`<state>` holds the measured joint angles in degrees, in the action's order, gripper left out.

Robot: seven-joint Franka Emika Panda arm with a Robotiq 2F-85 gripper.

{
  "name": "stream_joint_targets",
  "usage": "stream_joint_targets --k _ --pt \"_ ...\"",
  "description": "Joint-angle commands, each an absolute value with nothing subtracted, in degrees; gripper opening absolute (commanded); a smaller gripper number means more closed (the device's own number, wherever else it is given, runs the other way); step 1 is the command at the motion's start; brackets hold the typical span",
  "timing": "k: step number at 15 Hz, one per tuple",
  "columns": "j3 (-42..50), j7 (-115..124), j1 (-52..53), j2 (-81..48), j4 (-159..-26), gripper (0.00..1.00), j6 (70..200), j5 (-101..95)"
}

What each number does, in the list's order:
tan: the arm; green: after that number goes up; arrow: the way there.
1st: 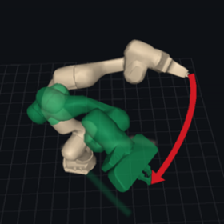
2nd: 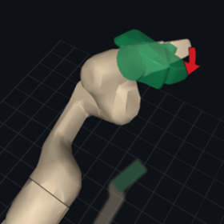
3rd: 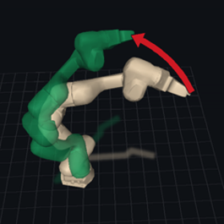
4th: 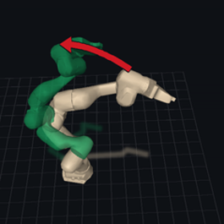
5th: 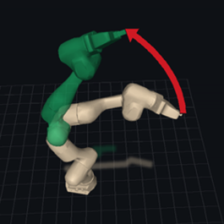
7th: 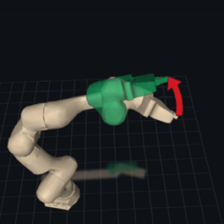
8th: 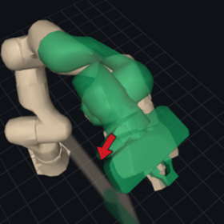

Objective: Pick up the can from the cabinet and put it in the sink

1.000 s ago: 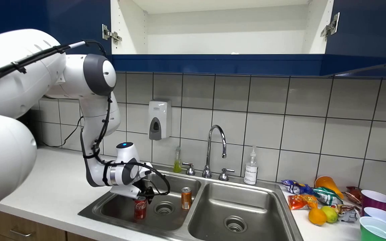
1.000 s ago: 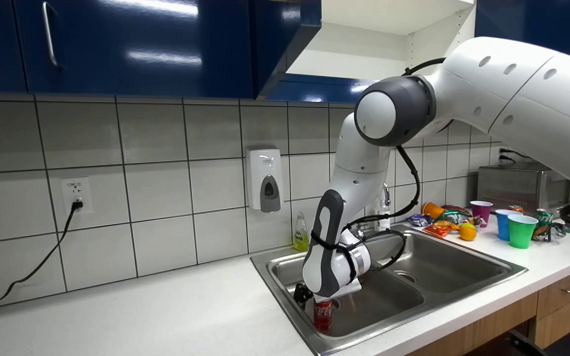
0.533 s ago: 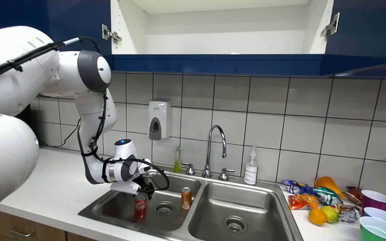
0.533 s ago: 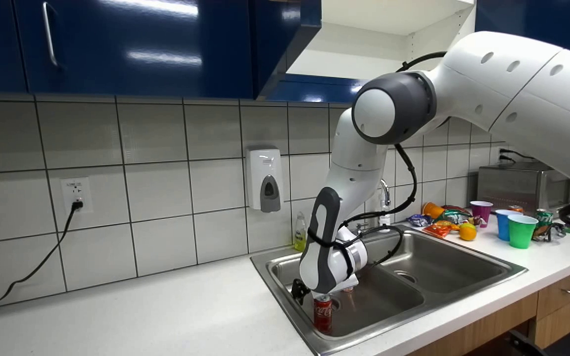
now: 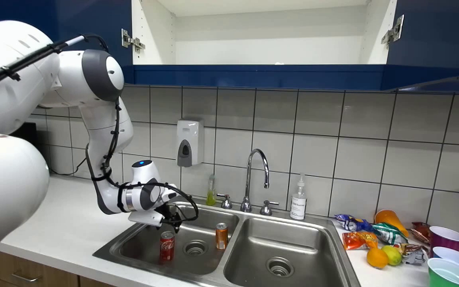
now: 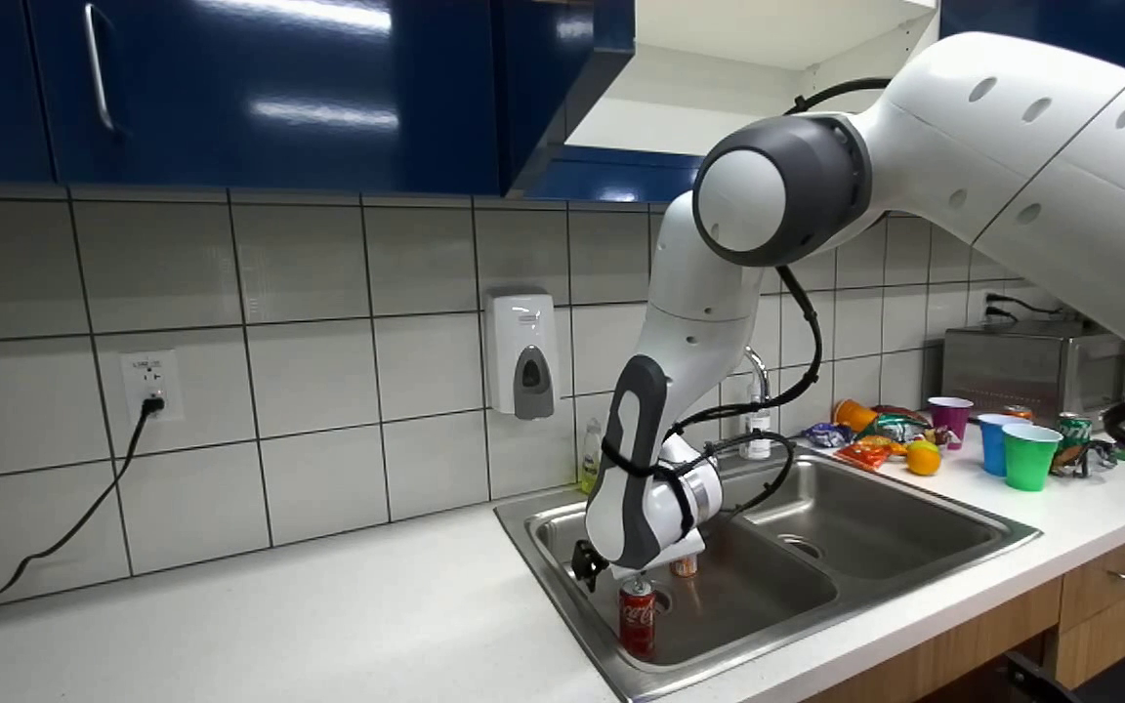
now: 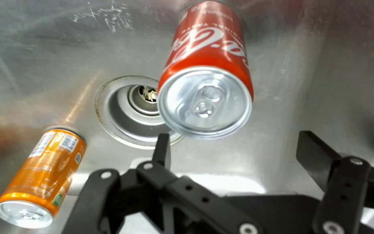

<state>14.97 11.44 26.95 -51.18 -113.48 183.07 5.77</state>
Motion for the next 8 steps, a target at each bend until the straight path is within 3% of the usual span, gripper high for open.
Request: stream_joint_targets --k 1,8 --pt "16.51 12.58 28.77 -46.89 -117.26 1.00 180.68 6.76" --pt "17.55 13.81 28.99 -41.68 -121.04 1.00 176.57 6.24"
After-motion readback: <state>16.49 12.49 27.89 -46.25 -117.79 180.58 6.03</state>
